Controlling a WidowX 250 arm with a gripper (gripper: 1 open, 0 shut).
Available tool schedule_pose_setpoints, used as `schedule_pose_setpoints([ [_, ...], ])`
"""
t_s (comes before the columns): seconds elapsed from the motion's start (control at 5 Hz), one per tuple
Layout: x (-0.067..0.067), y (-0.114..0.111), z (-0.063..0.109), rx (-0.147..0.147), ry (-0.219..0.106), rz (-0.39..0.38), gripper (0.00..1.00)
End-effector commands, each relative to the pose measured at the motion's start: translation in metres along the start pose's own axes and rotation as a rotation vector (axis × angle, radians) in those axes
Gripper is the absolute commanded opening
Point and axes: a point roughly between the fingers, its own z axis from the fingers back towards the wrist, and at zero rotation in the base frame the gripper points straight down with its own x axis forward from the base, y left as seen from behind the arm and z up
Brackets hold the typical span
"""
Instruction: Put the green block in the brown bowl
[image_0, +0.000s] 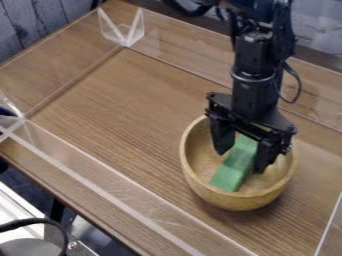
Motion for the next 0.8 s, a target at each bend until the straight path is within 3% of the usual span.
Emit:
schedule_pose_setpoints([
  [0.0, 0.003, -0.004, 0.019, 0.002, -0.066, -0.019, 1.0],
  [0.4, 0.0, -0.004, 0.02, 0.003, -0.062, -0.024, 1.0],
  [0.6, 0.0, -0.003, 0.031, 0.002, -0.08, -0.019, 1.0],
])
